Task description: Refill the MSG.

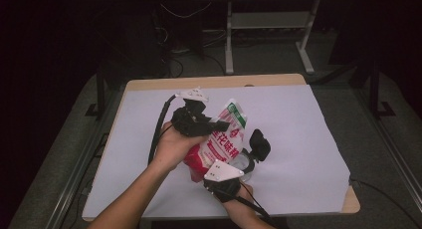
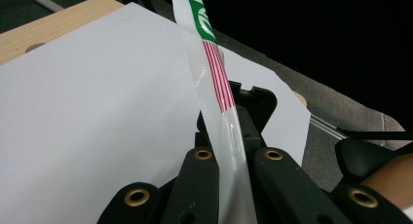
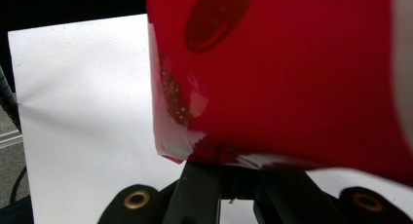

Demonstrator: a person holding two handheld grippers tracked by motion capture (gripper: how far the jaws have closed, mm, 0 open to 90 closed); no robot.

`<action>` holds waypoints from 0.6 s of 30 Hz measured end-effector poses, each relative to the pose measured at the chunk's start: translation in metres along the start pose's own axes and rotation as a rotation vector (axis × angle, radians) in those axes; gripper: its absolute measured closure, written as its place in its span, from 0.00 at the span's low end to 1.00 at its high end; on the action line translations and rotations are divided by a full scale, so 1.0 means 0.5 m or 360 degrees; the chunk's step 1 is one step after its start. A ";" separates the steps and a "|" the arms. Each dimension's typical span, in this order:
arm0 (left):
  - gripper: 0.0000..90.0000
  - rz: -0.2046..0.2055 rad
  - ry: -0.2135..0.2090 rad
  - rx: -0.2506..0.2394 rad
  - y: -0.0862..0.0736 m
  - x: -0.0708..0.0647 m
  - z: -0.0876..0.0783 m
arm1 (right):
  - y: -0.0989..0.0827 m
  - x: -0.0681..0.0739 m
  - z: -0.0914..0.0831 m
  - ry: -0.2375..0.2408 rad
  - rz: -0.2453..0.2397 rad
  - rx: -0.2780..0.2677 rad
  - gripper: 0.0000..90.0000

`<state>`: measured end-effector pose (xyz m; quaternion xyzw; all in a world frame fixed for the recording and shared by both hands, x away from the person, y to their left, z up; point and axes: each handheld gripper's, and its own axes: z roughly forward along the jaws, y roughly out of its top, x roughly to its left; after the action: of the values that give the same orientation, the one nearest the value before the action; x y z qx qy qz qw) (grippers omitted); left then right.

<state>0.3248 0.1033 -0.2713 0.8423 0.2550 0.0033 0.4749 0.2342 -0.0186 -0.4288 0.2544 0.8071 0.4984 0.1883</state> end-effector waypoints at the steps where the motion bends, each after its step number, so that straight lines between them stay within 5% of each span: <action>1: 1.00 -0.0003 -0.0005 0.0005 0.000 -0.001 0.001 | 0.000 0.000 0.000 0.0001 -0.0001 -0.0002 1.00; 18: 1.00 0.0002 -0.0003 0.0031 0.010 -0.003 0.018 | 0.002 -0.001 -0.001 0.0013 0.0018 -0.0016 1.00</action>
<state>0.3275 0.0934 -0.2719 0.8471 0.2540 0.0003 0.4668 0.2345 -0.0192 -0.4277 0.2559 0.8039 0.5046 0.1835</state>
